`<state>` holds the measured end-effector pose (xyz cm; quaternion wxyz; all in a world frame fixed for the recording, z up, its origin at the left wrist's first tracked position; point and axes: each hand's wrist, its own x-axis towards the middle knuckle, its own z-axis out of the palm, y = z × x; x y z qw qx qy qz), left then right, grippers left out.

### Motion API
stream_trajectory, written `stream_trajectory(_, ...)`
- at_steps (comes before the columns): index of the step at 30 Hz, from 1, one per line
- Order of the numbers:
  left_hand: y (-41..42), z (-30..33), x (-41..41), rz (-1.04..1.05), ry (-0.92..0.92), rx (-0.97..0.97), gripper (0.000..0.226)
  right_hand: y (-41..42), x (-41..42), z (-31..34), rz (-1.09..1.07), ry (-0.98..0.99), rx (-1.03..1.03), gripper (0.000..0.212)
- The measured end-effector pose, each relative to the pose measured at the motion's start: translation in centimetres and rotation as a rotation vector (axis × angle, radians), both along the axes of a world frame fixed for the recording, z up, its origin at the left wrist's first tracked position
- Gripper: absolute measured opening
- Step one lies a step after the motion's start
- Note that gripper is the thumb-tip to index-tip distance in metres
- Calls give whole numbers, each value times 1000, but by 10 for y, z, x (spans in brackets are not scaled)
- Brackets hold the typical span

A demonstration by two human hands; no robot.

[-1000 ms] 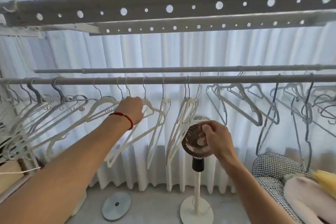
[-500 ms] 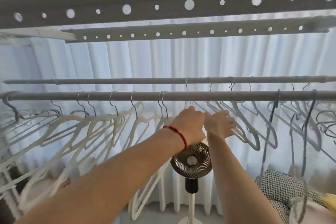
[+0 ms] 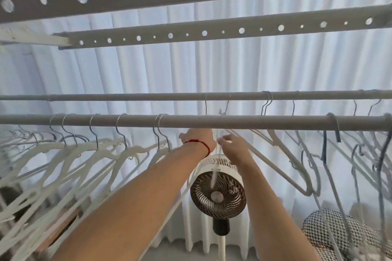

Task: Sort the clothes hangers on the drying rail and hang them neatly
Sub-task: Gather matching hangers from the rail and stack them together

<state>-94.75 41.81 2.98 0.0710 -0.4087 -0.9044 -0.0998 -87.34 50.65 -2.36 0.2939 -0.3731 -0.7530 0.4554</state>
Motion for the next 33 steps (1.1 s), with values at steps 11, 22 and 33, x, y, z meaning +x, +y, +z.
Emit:
stream_trajectory(11,-19,-3,-13,-22,-183,-83,45,12,-55,-9,206,88,-545,100)
stream_trajectory(22,-41,-4,-26,-2,-206,-163,61,36,-71,-1,26,132,-278,45)
stream_trajectory(33,-46,-8,0,-69,-48,-289,59,70,-23,0,-34,122,-155,51)
